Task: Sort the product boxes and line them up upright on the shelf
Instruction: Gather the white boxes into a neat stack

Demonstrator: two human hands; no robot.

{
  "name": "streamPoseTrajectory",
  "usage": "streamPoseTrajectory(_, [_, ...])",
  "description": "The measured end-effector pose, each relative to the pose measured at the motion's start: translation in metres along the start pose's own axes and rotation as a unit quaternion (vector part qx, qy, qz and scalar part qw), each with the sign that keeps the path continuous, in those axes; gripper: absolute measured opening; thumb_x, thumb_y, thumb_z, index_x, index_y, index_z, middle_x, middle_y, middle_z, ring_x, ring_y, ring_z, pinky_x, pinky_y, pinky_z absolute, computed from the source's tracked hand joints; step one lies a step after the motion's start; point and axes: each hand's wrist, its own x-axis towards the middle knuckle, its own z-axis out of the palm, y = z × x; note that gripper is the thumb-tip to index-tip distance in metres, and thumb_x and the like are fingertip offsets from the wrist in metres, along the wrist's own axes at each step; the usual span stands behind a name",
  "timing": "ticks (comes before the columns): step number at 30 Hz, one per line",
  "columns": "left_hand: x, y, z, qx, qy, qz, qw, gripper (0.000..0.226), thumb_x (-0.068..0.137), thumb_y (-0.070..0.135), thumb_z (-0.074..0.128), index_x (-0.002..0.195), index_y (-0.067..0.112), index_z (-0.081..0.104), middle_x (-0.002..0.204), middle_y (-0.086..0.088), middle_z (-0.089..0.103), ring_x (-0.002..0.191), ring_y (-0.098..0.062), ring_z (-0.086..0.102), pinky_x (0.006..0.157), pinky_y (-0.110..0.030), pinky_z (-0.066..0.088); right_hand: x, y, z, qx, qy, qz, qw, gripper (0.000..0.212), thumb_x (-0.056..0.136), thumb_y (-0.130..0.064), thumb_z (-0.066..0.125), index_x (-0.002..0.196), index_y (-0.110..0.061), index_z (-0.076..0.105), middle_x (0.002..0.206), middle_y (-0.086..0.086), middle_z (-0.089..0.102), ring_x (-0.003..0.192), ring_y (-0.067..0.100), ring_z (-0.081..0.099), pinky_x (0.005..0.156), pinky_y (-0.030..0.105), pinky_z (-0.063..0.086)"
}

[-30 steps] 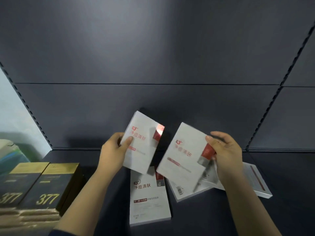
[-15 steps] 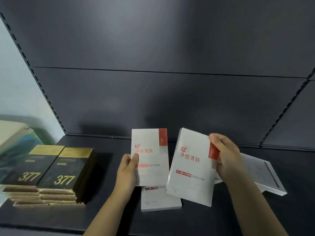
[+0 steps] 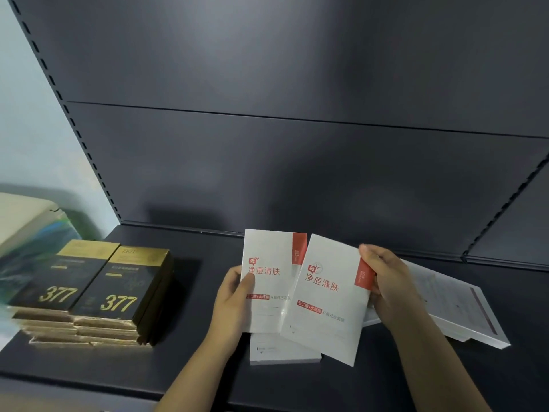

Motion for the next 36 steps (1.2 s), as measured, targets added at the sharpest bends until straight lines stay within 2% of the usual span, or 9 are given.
streamPoseTrajectory(9, [-0.014, 0.005, 0.004, 0.055, -0.129, 0.007, 0.990, 0.046, 0.078, 0.018, 0.079, 0.113, 0.031, 0.052, 0.104, 0.007, 0.074, 0.091, -0.015, 0.074, 0.068, -0.034, 0.061, -0.016, 0.007, 0.040, 0.062, -0.049, 0.010, 0.997, 0.024, 0.092, -0.021, 0.063, 0.114, -0.012, 0.056, 0.099, 0.009, 0.071, 0.088, 0.023, 0.070, 0.068, 0.032, 0.056])
streamPoseTrajectory(14, [-0.013, 0.004, -0.010, -0.024, -0.010, 0.008, 1.000, 0.040, 0.081, 0.021, 0.075, 0.115, 0.021, 0.055, 0.109, -0.003, 0.072, 0.092, -0.022, 0.073, 0.075, -0.042, 0.061, -0.011, 0.004, 0.045, 0.146, -0.072, -0.003, 0.987, 0.015, 0.093, -0.006, 0.060, 0.108, -0.007, 0.057, 0.098, 0.007, 0.055, 0.085, 0.013, 0.059, 0.079, 0.031, 0.054])
streamPoseTrajectory(17, [-0.007, 0.009, -0.026, -0.215, -0.007, -0.045, 0.975, 0.043, 0.085, 0.033, 0.066, 0.122, 0.013, 0.056, 0.114, -0.013, 0.071, 0.097, -0.031, 0.071, 0.080, -0.047, 0.058, -0.003, 0.008, 0.036, 0.019, -0.101, -0.047, 0.994, 0.017, 0.090, -0.005, 0.064, 0.103, -0.015, 0.059, 0.099, 0.006, 0.055, 0.092, 0.016, 0.061, 0.089, 0.035, 0.054])
streamPoseTrajectory(20, [-0.004, 0.019, -0.039, -0.341, -0.043, -0.114, 0.932, 0.043, 0.081, 0.041, 0.060, 0.118, 0.020, 0.062, 0.105, -0.006, 0.074, 0.089, -0.024, 0.073, 0.077, -0.040, 0.057, -0.007, 0.016, 0.036, -0.191, -0.161, -0.081, 0.965, 0.021, 0.086, -0.013, 0.070, 0.103, -0.023, 0.060, 0.104, -0.001, 0.060, 0.096, 0.012, 0.061, 0.086, 0.026, 0.050])
streamPoseTrajectory(23, [-0.001, 0.021, -0.042, -0.348, -0.056, -0.122, 0.928, 0.040, 0.082, 0.041, 0.060, 0.116, 0.021, 0.063, 0.104, -0.004, 0.074, 0.085, -0.022, 0.074, 0.075, -0.038, 0.056, -0.018, 0.028, 0.051, -0.349, -0.217, -0.098, 0.906, 0.037, 0.081, -0.032, 0.072, 0.114, -0.031, 0.055, 0.114, -0.011, 0.054, 0.107, 0.010, 0.056, 0.093, 0.029, 0.046])
streamPoseTrajectory(26, [0.001, 0.019, -0.043, -0.266, -0.019, -0.123, 0.956, 0.028, 0.090, 0.039, 0.057, 0.109, 0.020, 0.065, 0.100, -0.004, 0.076, 0.082, -0.020, 0.074, 0.062, -0.031, 0.057, -0.035, 0.040, 0.073, -0.437, -0.176, -0.100, 0.876, 0.063, 0.082, -0.041, 0.069, 0.136, -0.022, 0.041, 0.136, -0.001, 0.040, 0.119, 0.019, 0.049, 0.101, 0.038, 0.045])
streamPoseTrajectory(29, [0.000, 0.014, -0.041, -0.204, 0.033, -0.125, 0.970, 0.025, 0.093, 0.036, 0.057, 0.108, 0.019, 0.066, 0.099, -0.004, 0.077, 0.084, -0.022, 0.073, 0.060, -0.027, 0.052, -0.048, 0.053, 0.088, -0.476, -0.150, -0.068, 0.864, 0.079, 0.085, -0.037, 0.065, 0.146, -0.013, 0.021, 0.156, 0.009, 0.019, 0.140, 0.030, 0.031, 0.112, 0.043, 0.033])
streamPoseTrajectory(32, [-0.005, 0.005, -0.036, -0.215, 0.074, -0.143, 0.963, 0.025, 0.093, 0.036, 0.057, 0.109, 0.020, 0.066, 0.092, 0.002, 0.078, 0.085, -0.022, 0.073, 0.055, -0.025, 0.049, -0.052, 0.059, 0.089, -0.424, -0.144, -0.049, 0.893, 0.081, 0.087, -0.027, 0.063, 0.149, -0.012, 0.014, 0.158, 0.007, 0.018, 0.143, 0.029, 0.027, 0.115, 0.044, 0.033])
streamPoseTrajectory(36, [-0.017, -0.001, -0.027, -0.311, 0.058, -0.179, 0.932, 0.024, 0.093, 0.035, 0.056, 0.110, 0.021, 0.066, 0.098, 0.000, 0.078, 0.079, -0.021, 0.075, 0.048, -0.023, 0.053, -0.054, 0.056, 0.081, -0.366, -0.105, -0.058, 0.923, 0.064, 0.087, -0.016, 0.065, 0.139, -0.014, 0.028, 0.137, 0.002, 0.037, 0.121, 0.020, 0.045, 0.089, 0.024, 0.047])
